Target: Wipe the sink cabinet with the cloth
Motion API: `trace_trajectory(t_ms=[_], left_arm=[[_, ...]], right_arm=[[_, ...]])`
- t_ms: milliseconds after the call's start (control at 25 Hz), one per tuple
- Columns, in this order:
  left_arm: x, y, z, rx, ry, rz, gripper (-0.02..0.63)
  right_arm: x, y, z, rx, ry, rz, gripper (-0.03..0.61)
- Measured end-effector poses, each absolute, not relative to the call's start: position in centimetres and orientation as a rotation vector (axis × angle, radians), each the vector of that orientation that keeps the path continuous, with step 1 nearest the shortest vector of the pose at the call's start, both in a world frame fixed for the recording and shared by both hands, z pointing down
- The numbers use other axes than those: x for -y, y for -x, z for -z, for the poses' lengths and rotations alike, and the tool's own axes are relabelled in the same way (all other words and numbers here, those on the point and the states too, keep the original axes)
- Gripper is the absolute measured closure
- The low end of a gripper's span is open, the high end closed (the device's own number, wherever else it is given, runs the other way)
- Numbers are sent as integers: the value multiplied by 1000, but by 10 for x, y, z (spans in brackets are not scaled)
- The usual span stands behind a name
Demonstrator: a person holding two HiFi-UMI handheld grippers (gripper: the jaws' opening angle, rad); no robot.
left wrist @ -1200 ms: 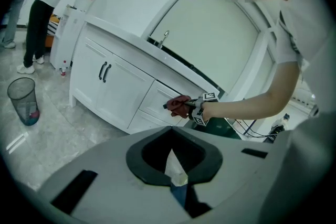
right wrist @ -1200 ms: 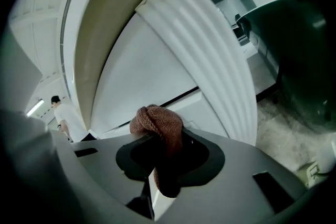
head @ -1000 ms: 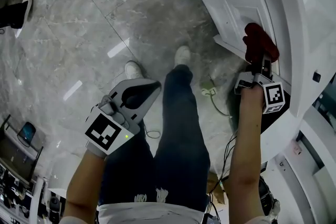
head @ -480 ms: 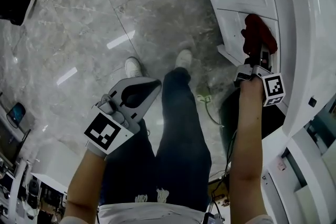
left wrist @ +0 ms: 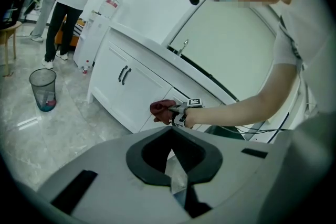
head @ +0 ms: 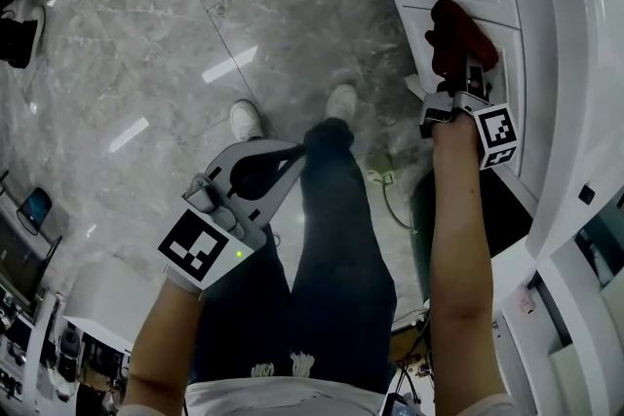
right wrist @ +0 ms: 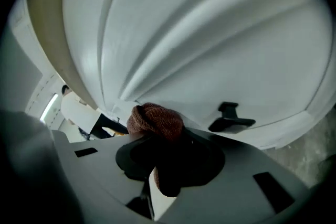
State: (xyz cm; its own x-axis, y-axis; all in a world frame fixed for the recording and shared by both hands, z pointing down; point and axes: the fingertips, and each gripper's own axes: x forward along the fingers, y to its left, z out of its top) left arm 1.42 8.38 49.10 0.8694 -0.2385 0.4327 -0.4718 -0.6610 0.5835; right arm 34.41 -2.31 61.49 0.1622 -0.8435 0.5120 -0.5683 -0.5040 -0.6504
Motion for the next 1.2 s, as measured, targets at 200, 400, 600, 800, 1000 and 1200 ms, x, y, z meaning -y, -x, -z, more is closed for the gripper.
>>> trace_trajectory(t_ms=[200,400,600,800,1000,1200], left_arm=[[-81,-26,-491,486,-2318,-425,604],[-80,-26,-497,477,-2312,-448,604],[-81,-32,-498,452,-2325,-463,604],[-84,-41,-499,413,-2336,-467,604],[-89,-45,-498,385,-2342,-463,604],[-91,-43,-495,370,-2350,-456,604]], right_arm=[[7,-357,-634,-1317,2184,1220,489],[-16,-368,-649,-1326,2259,1232,489],[-30,-375,-658,-1325,2284,1274,489],[-54,-384,-665,-1193,2304,1333,489],[-78,-395,-656,-1125,2350,1363,489],[-88,-399,-632,-1162,2393,1382,489]])
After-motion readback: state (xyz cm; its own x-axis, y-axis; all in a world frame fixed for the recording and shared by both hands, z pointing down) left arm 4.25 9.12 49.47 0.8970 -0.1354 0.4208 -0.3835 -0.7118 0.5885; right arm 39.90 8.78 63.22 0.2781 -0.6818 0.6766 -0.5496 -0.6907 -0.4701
